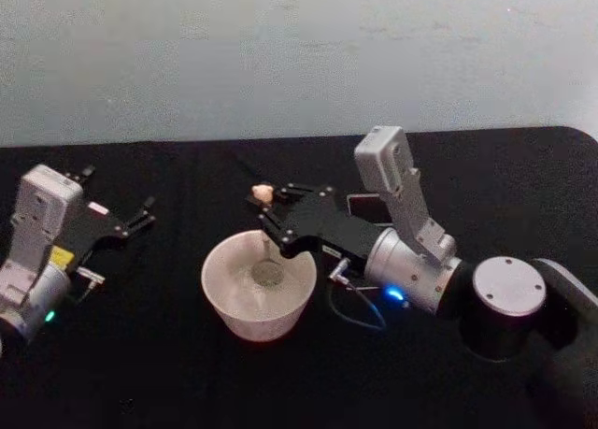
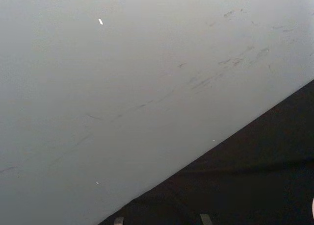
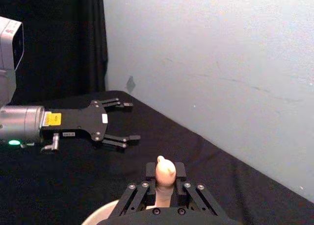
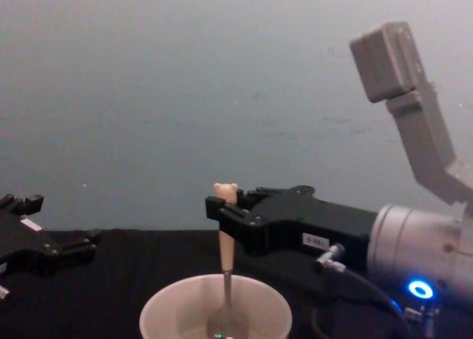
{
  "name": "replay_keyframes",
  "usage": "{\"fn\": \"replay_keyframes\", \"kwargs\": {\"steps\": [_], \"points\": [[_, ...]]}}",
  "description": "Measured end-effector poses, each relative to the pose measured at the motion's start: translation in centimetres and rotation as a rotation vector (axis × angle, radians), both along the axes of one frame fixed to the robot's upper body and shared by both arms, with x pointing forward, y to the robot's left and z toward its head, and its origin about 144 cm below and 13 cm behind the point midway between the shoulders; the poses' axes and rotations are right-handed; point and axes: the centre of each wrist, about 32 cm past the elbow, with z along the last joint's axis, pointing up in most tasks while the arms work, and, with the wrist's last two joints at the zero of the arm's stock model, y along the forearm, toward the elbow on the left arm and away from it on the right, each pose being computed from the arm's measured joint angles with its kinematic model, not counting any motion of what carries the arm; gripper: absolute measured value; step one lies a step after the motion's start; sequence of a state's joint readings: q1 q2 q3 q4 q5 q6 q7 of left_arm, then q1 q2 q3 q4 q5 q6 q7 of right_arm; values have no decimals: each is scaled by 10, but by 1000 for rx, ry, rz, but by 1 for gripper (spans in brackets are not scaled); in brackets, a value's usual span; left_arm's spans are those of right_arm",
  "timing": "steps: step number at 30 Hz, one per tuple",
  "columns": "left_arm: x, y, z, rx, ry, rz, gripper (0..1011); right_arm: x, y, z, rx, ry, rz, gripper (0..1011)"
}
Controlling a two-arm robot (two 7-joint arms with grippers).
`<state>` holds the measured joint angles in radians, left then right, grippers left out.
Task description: Pick up the stirring spoon with one hand, stir inside the cup, then place it back in its original position.
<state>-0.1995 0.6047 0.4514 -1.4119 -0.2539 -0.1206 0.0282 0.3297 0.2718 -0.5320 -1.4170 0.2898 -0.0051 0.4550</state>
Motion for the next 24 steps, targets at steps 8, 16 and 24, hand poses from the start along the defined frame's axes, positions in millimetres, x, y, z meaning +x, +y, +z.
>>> {"fn": "replay_keyframes", "kwargs": {"steps": [8,16,24], "points": [[0,0,0,0,0,0,1001,-17,-14,3,-6,18,0,221],[0,0,0,0,0,0,1001,-31,-16,2,5,36,52,222],[0,0,0,0,0,0,1001,-35,-4,-3,12,57,91,222]]}}
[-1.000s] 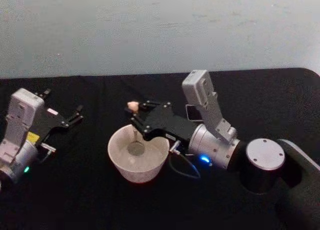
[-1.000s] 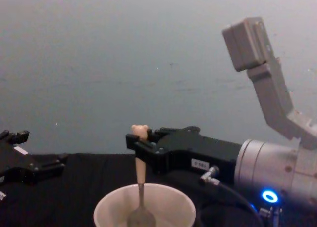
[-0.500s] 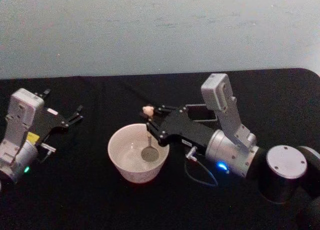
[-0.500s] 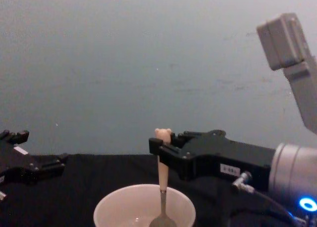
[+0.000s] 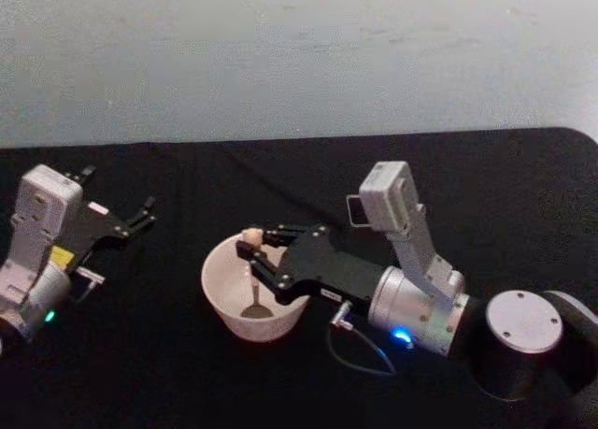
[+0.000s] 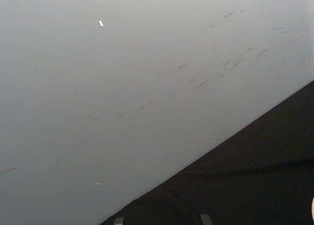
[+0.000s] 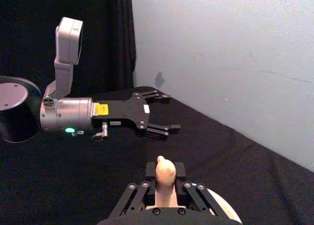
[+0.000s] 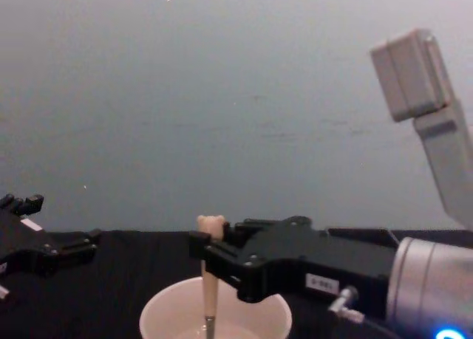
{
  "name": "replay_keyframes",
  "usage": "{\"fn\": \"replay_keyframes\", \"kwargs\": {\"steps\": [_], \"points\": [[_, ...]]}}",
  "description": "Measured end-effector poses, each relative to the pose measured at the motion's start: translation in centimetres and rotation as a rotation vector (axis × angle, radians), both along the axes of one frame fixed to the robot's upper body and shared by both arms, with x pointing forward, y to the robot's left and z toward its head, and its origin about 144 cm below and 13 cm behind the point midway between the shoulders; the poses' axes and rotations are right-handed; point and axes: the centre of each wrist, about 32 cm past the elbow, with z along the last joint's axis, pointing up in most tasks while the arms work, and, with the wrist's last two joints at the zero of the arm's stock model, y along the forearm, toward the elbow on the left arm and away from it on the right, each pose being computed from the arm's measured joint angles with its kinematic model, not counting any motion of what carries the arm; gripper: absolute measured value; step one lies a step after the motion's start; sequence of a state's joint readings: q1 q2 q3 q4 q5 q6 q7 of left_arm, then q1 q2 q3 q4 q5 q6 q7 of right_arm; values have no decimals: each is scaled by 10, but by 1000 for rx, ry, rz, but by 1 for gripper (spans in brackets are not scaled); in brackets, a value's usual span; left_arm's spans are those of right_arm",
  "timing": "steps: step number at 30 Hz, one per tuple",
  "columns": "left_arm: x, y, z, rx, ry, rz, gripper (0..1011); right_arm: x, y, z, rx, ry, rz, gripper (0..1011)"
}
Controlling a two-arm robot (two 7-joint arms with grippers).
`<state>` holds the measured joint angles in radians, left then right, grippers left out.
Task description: Pick up the stirring spoon with one hand, stir inside the cup, then place it back in its original position.
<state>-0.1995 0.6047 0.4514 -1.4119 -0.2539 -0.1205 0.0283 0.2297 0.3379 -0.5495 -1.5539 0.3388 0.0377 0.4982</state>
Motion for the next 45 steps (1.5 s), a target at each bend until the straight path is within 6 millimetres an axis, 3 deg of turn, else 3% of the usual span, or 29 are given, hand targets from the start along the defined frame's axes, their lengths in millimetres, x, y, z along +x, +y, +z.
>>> {"fn": "replay_keyframes", "kwargs": {"steps": [13,22,33,45], "points": [[0,0,0,0,0,0,1001,20,19,0,22,-10,-30,222],[0,0,0,0,0,0,1001,29,13,1,16,-21,-102,222],[0,0,0,0,0,0,1001,12,-5,4,16,-12,-106,222],[0,0,0,0,0,0,1002,4,-7,13,78,-13,-98,222]]}}
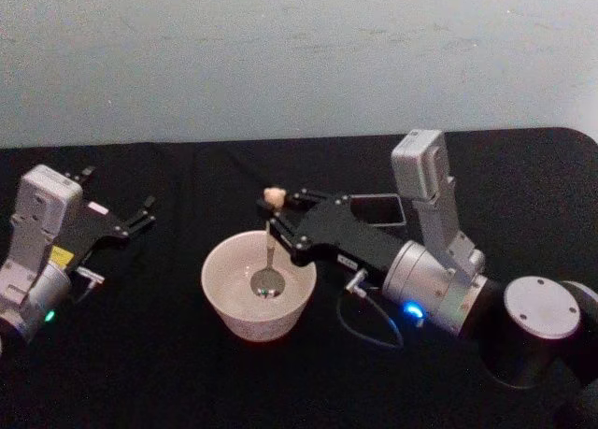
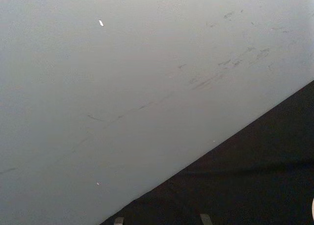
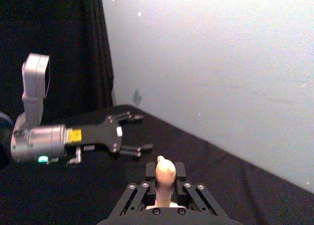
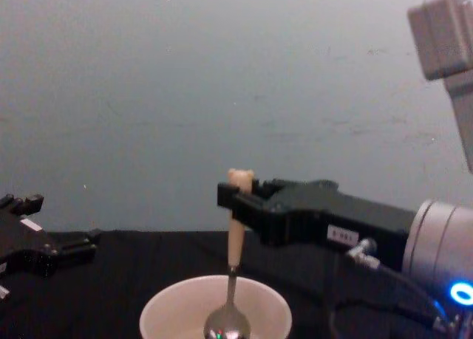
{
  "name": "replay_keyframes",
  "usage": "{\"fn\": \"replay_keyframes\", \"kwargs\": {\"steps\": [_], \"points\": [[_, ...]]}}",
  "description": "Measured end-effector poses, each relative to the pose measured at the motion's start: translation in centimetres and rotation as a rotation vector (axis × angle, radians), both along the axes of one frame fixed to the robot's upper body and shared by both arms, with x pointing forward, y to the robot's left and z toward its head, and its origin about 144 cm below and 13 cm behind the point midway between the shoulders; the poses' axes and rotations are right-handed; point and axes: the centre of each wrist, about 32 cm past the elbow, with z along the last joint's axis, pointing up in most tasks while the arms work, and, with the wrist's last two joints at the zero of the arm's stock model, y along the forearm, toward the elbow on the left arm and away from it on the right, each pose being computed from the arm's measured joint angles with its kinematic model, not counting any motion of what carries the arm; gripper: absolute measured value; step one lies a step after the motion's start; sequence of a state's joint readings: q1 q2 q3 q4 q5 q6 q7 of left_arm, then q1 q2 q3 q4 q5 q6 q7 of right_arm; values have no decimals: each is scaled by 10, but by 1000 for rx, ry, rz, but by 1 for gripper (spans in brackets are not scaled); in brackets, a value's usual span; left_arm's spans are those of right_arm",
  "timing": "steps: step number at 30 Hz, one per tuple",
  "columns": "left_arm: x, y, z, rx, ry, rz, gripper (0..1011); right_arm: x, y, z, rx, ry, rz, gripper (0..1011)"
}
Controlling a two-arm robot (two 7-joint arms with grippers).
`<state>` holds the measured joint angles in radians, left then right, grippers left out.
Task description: Pick up the stirring spoon with one hand, stir inside the cup, then place it back in its original position.
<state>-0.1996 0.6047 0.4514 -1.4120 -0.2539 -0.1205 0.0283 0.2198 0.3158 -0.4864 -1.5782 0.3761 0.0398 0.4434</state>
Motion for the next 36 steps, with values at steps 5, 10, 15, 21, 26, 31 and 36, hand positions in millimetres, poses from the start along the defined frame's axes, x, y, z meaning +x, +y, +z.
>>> {"fn": "replay_keyframes", "kwargs": {"steps": [5,10,15,21,26,31,36], "points": [[0,0,0,0,0,0,1001,1,-3,8,40,-21,-18,222],[0,0,0,0,0,0,1001,2,-8,19,78,-50,-39,221],[0,0,0,0,0,0,1001,1,-17,32,121,-91,-88,221],[0,0,0,0,0,0,1001,-3,-30,43,150,-132,-146,222],[0,0,0,0,0,0,1002,-12,-48,51,136,-175,-203,222],[0,0,0,0,0,0,1001,-20,-63,51,104,-191,-254,222],[0,0,0,0,0,0,1001,-24,-70,48,95,-171,-286,221]]}}
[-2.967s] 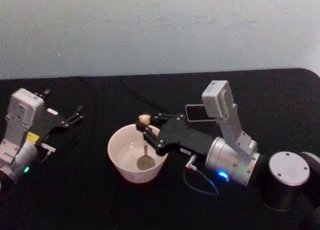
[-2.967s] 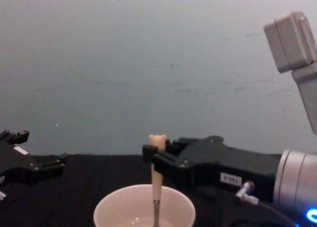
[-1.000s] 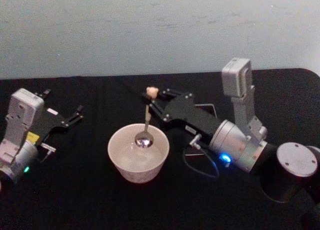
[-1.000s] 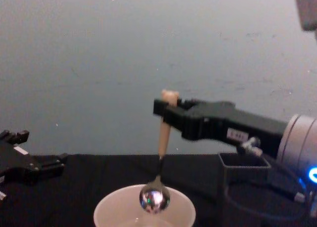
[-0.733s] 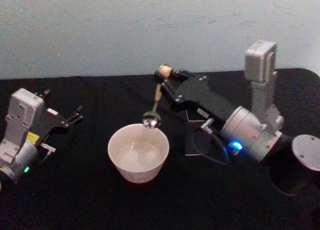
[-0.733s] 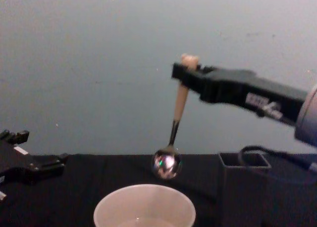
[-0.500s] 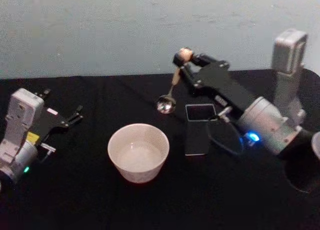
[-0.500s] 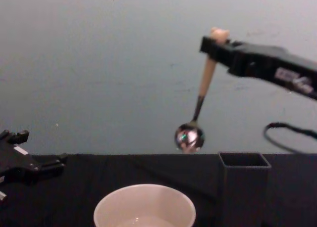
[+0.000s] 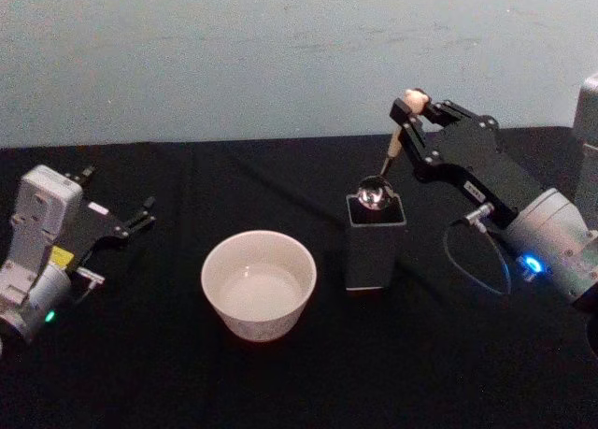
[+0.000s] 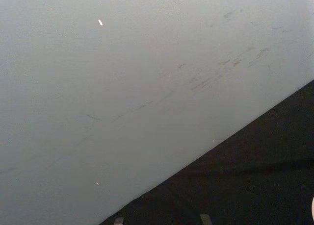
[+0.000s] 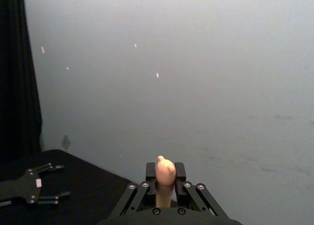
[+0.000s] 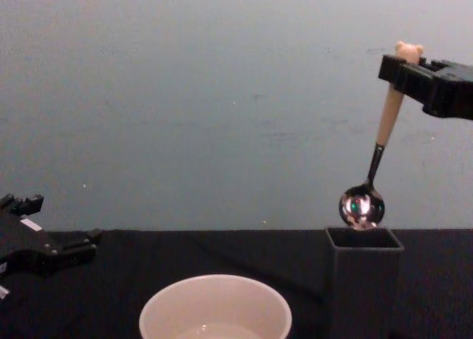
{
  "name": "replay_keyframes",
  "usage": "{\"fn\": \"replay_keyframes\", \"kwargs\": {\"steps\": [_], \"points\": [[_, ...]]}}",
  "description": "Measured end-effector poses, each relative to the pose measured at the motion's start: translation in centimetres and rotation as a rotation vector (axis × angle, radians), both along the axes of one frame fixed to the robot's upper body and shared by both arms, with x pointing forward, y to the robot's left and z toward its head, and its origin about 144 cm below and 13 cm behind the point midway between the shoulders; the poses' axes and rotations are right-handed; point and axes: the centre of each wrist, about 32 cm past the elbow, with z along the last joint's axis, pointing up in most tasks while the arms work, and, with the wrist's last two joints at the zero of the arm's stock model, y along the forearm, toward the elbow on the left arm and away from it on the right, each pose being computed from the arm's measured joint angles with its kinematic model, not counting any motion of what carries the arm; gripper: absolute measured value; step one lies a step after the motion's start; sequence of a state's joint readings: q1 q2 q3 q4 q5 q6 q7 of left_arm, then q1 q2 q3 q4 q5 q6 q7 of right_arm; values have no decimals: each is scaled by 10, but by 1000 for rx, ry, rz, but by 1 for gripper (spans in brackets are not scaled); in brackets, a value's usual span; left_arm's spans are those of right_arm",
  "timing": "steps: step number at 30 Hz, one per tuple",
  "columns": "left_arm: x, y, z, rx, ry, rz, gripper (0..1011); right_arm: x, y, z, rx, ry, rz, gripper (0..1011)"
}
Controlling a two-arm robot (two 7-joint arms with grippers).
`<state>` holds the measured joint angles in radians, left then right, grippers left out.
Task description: Pick up the stirring spoon with one hand, stir inside the cup, then place it back in its original position.
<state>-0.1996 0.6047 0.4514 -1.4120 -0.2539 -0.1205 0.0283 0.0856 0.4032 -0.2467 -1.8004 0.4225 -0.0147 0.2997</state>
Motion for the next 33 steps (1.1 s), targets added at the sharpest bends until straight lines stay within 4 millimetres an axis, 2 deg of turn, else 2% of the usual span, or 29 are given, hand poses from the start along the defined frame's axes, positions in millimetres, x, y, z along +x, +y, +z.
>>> {"fn": "replay_keyframes", "kwargs": {"steps": [33], "points": [[0,0,0,0,0,0,1001,11,6,-41,-30,165,-38,222]]}}
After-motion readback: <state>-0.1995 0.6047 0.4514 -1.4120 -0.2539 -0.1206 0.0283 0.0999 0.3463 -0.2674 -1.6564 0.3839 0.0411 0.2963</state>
